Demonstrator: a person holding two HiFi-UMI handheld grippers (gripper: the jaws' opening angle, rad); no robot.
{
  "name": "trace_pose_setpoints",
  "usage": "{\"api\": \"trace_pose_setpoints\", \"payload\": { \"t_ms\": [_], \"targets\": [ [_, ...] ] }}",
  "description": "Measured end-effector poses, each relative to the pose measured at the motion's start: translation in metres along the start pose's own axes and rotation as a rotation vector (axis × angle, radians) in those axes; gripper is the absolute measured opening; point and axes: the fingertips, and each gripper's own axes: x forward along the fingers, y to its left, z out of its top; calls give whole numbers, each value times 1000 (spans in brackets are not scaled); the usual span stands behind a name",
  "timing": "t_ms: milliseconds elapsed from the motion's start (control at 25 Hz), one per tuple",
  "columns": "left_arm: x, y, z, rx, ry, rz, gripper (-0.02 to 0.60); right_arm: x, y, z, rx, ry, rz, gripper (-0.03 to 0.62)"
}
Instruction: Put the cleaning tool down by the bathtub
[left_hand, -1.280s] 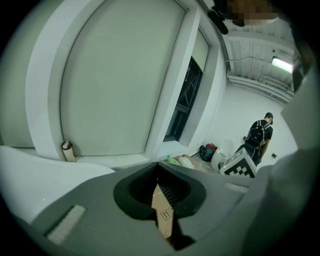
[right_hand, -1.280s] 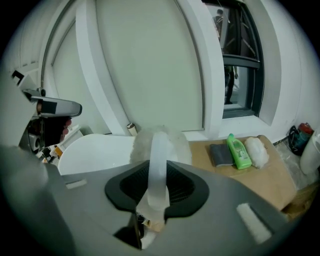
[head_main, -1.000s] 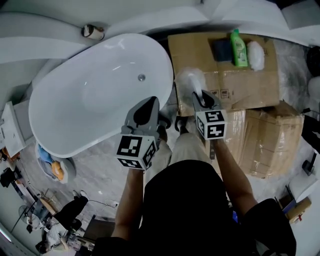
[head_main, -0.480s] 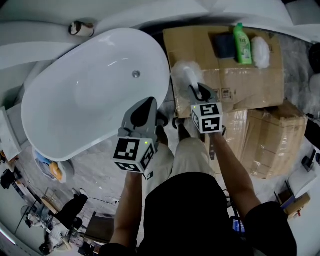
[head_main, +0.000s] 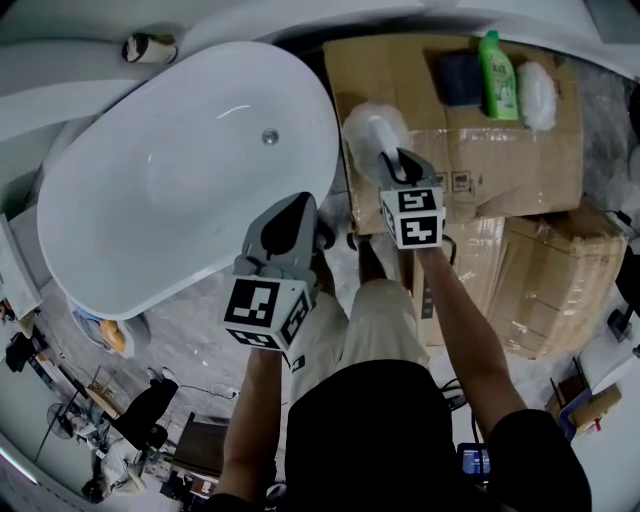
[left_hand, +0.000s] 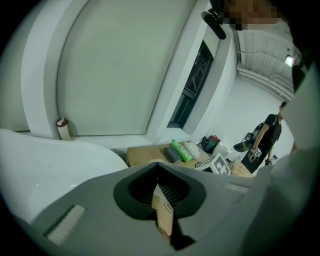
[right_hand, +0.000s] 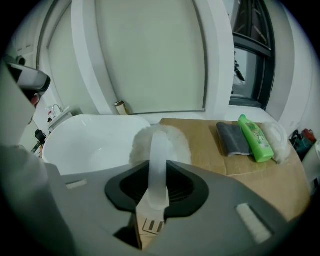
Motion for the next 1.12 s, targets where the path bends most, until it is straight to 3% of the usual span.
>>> {"api": "trace_pose_setpoints", "payload": {
  "t_ms": [1120],
  "targets": [
    [11,-11,-15,-31,3,5,-2,46,-14,-2,23,47,-52,91]
  ]
}}
